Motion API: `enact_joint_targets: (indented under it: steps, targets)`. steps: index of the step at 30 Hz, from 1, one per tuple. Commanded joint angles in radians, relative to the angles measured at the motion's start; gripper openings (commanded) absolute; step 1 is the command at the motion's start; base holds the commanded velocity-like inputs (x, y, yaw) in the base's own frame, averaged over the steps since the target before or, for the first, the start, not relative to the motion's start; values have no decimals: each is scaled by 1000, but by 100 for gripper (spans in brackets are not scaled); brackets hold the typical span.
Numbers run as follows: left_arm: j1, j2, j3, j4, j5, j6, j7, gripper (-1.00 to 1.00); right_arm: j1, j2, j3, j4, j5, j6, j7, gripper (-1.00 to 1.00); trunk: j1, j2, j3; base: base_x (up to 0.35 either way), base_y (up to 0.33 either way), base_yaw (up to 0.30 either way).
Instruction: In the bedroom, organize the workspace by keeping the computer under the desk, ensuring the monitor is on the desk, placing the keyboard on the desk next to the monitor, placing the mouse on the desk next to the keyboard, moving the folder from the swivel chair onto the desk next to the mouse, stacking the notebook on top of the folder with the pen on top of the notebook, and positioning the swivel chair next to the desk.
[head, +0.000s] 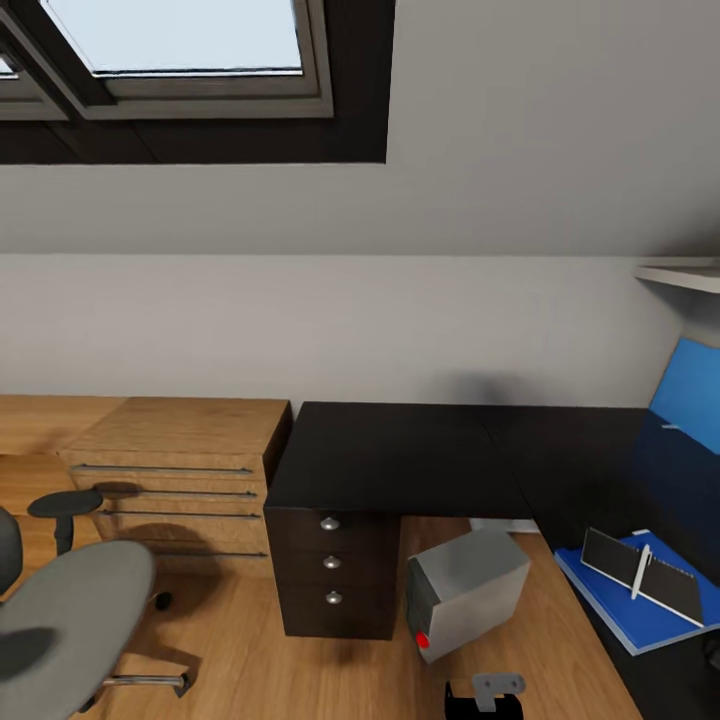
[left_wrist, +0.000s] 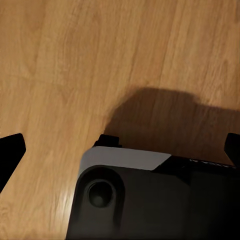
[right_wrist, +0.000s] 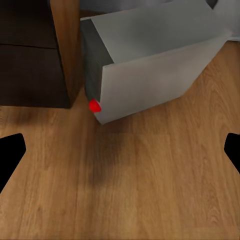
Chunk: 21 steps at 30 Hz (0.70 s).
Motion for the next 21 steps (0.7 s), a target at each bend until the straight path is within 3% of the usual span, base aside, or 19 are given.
enact_joint_targets:
  steps: [1, 4, 9, 17, 21]
  targets:
    - [-1, 1, -9, 0, 10, -4, 7, 100, -1, 1, 8, 2, -6, -3, -3, 100, -4, 6, 2, 0, 0, 0]
    - [-1, 3, -8, 0, 14, -5, 12, 100, -1, 2, 8, 2, -8, -3, -3, 100, -15, 27, 11, 0, 0, 0]
    - [-1, 12, -1, -5, 67, -8, 15, 100, -1, 11, 8, 1, -11, -3, -3, 100, -35, 62, 27, 0, 0, 0]
    - [-1, 23, 10, -7, 83, -10, 15, 100, -1, 17, 6, 1, -12, -2, -4, 100, -65, 118, 52, -8, 0, 0]
    - [-1, 25, 24, -7, 85, -10, 15, 100, -1, 19, 7, 2, -12, -2, -3, 100, -81, 146, 65, -232, 0, 0]
